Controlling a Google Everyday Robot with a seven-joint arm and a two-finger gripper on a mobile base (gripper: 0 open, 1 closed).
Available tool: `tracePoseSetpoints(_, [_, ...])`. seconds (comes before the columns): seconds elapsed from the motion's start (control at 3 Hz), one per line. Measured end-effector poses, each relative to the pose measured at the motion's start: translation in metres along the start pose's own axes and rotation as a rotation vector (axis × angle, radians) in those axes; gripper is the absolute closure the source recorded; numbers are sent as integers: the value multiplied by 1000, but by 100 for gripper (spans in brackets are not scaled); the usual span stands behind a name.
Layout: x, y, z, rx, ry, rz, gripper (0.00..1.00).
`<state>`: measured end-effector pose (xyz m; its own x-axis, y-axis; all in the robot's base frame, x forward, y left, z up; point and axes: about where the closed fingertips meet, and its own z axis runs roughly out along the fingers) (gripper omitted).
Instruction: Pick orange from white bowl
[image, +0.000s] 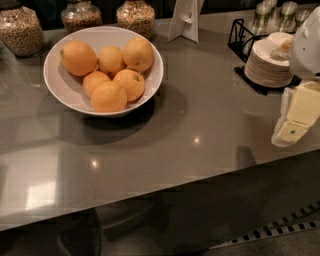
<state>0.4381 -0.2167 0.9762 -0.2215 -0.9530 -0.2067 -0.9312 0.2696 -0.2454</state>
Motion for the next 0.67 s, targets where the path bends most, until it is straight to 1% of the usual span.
tracePoseSetpoints(0.33, [0, 0, 0, 0, 0, 0, 0])
tracePoseSetpoints(0.67, [-16, -9, 1, 38, -81, -46, 0])
